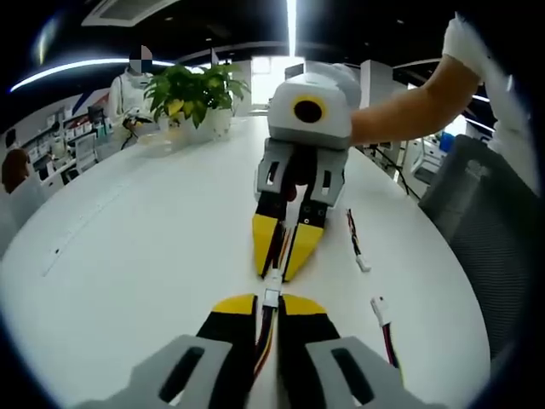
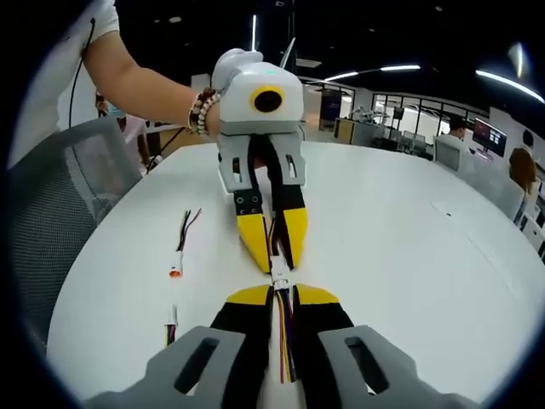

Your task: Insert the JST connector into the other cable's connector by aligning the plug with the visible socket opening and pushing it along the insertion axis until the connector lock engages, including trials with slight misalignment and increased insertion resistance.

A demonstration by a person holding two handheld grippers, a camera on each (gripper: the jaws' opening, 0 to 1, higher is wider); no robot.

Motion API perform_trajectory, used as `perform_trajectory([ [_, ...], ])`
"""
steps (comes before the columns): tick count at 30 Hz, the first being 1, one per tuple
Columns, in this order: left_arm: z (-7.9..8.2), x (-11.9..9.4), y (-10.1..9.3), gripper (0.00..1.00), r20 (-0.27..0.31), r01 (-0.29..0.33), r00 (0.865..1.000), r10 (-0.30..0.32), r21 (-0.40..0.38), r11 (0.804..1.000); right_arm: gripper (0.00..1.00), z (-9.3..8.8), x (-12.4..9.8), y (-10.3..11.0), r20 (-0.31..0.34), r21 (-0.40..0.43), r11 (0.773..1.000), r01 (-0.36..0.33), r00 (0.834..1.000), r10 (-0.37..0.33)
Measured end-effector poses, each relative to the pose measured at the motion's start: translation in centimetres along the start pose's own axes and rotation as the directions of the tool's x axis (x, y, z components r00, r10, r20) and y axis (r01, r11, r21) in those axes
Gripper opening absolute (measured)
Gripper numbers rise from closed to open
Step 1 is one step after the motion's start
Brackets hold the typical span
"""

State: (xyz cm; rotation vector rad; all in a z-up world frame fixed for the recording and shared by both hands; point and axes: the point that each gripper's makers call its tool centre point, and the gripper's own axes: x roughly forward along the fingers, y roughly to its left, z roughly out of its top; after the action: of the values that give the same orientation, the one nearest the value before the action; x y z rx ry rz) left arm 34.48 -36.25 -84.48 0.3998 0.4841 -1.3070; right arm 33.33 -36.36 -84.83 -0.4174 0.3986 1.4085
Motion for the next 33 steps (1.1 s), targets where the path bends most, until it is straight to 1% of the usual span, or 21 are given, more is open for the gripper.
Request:
perform_trajectory([
  [2,0.0,0.0,0.3,0.11,0.000,-0.011,1.000,0.011,-0.014,1.000,0.10,0.0,0.0,0.0,0.001,0.005,1.000,0.000,1.000,0.000],
  [5,0.0,-0.1,0.3,0.12,0.001,-0.013,1.000,0.013,-0.013,1.000,0.15,0.0,0.0,-0.1,0.006,0.020,1.000,0.008,1.000,-0.008],
  [7,0.0,0.0,0.2,0.15,0.006,-0.013,1.000,0.014,-0.020,1.000,0.19,0.1,0.0,-0.3,0.005,0.025,1.000,0.016,1.000,-0.016],
  [9,0.1,0.1,0.1,0.17,0.010,-0.012,1.000,0.012,-0.008,1.000,0.18,0.1,0.0,-0.2,0.003,0.024,1.000,0.014,1.000,-0.014],
  [13,0.1,0.1,0.3,0.22,0.005,-0.033,0.999,0.033,-0.030,0.999,0.19,0.1,0.0,-0.3,0.001,0.030,0.999,0.021,1.000,-0.021],
  [17,0.2,0.2,0.0,0.26,0.000,-0.029,1.000,0.029,-0.024,0.999,0.18,0.0,-0.2,-0.2,-0.008,0.029,0.999,0.025,1.000,-0.024],
  [21,0.2,0.1,-0.2,0.26,-0.004,-0.035,0.999,0.035,-0.029,0.999,0.18,0.1,-0.6,-0.2,-0.007,0.037,0.999,0.033,0.999,-0.033],
  [26,0.2,0.1,-0.2,0.28,-0.001,-0.045,0.999,0.045,-0.035,0.998,0.18,0.6,-1.0,-0.4,0.005,0.037,0.998,0.041,0.999,-0.042],
  [33,1.4,-0.5,0.0,0.28,0.037,-0.073,0.997,0.075,-0.048,0.996,0.17,1.0,-1.5,-0.6,0.015,0.043,0.998,0.055,0.998,-0.056],
])
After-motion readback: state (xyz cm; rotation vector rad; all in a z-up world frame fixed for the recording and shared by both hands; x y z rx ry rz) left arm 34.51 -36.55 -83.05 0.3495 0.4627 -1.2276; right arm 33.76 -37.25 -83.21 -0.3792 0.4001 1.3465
